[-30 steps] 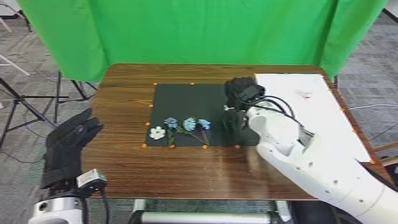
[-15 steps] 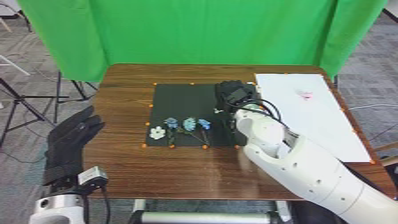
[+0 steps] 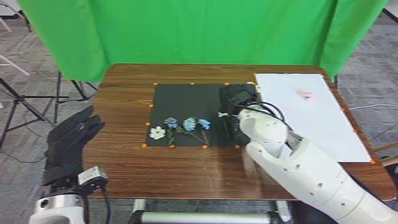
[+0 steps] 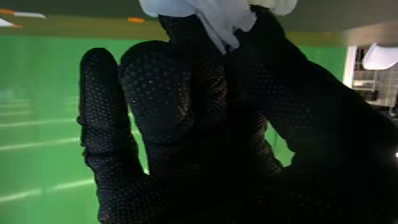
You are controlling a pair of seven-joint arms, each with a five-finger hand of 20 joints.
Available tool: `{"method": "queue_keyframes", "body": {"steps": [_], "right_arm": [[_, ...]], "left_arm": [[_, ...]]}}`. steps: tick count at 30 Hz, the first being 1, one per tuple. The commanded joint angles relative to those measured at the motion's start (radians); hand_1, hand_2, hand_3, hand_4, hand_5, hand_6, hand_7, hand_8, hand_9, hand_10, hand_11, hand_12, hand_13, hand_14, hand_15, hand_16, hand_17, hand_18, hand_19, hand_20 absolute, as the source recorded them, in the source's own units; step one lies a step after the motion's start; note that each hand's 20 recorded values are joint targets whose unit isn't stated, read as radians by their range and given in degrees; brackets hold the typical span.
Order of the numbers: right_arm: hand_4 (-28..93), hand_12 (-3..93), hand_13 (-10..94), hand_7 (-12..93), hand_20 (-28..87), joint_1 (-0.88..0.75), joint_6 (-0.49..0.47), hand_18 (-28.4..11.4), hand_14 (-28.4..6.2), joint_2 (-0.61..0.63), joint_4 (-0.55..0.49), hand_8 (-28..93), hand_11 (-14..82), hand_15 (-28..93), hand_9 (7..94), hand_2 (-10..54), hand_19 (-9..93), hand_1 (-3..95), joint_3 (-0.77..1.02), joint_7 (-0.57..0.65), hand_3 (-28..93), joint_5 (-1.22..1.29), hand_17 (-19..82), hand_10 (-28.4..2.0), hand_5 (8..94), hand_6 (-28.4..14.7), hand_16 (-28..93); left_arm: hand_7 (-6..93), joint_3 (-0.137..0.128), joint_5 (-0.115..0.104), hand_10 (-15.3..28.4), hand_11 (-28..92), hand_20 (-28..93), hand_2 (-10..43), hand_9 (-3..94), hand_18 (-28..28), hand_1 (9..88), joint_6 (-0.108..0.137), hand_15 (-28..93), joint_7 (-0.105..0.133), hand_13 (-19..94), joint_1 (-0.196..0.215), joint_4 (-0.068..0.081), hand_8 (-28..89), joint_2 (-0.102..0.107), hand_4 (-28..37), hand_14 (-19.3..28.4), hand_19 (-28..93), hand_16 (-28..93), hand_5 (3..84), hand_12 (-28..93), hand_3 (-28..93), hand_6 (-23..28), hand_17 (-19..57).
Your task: Arrange flowers
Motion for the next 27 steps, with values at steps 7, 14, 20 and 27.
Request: {"method": "queue_keyframes", "body": {"steps": [7,14,20,27], "right_arm": [[-26,22.0,69,23,4,-0.034,-0.088,-21.3,-9.2,-0.034,-0.049,-12,37.1,72,72.7,-6.4,85,32.2,0.073,-0.019,85,-0.036,28,-14.3,70.7,-2.8,18],[-25,21.8,66,20,6,-0.006,-0.132,-24.3,-11.7,-0.002,-0.127,-12,37.0,73,68.6,-3.6,84,27.2,0.095,-0.011,83,-0.010,28,-16.9,68.3,-5.3,18],[-24,20.8,63,18,6,0.076,-0.106,-25.3,-12.7,0.107,-0.130,-11,34.1,74,64.3,-1.4,84,25.2,0.099,-0.001,82,0.073,28,-18.3,65.2,-6.0,17],[-24,17.8,60,16,6,0.183,-0.090,-23.2,-12.6,0.213,0.055,-11,24.2,75,55.3,0.2,83,24.6,0.098,0.018,84,0.182,27,-19.5,55.9,-7.2,16]], "left_arm": [[16.1,0.001,-0.007,20.5,38,1,5.1,35.9,21.0,26.9,0.002,64,0.014,25,0.021,-0.002,-11,-0.001,-18.6,27.2,60,-18,41.8,5,83,11.5,-9.0],[16.0,-0.004,-0.016,20.5,38,1,5.1,35.9,21.0,26.9,0.016,64,0.033,25,0.051,-0.008,-11,0.001,-18.8,27.2,60,-18,41.8,5,83,11.5,-9.0],[15.9,0.006,-0.024,20.5,38,1,5.1,35.9,21.0,26.9,0.024,64,0.048,25,0.044,-0.007,-11,0.013,-18.8,27.2,60,-18,41.9,5,83,11.6,-9.0],[15.9,0.015,-0.023,20.5,38,1,5.0,35.9,21.0,26.9,0.027,64,0.056,25,0.034,-0.007,-11,0.020,-19.1,27.2,60,-18,41.8,5,83,11.5,-9.0]]}}
